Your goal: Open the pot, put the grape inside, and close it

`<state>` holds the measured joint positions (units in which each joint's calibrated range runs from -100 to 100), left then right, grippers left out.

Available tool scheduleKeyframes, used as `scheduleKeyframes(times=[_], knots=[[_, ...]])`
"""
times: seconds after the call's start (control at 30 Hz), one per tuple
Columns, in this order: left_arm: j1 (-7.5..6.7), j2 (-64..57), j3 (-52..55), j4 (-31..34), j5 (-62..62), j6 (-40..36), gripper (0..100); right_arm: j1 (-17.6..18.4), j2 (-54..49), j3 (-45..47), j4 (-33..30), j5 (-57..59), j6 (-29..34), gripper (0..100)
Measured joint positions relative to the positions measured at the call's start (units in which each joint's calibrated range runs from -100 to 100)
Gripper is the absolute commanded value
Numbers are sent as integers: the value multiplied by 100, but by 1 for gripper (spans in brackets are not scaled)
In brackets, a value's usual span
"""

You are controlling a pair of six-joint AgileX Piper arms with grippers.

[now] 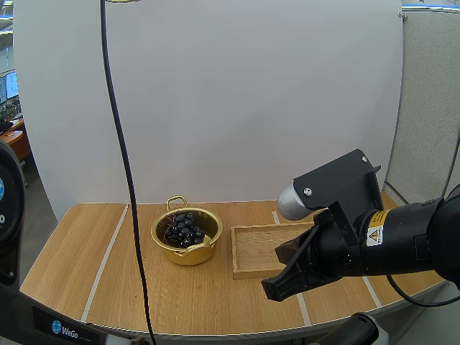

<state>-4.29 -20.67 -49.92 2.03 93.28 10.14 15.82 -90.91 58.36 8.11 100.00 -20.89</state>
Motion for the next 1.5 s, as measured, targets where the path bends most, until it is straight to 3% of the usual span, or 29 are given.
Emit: scheduleKeyframes(times=[0.53,0.87,1.17,1.5], knots=[[0,0,0,0,436,9,0,0,0,0,0,0,0,0],[0,265,38,0,672,391,0,0,0,0,0,0,0,0],[0,293,665,0,672,431,0,-9,0,0,0,0,0,0],[0,-5,2220,-279,672,599,0,-9,0,0,0,-58,0,0]])
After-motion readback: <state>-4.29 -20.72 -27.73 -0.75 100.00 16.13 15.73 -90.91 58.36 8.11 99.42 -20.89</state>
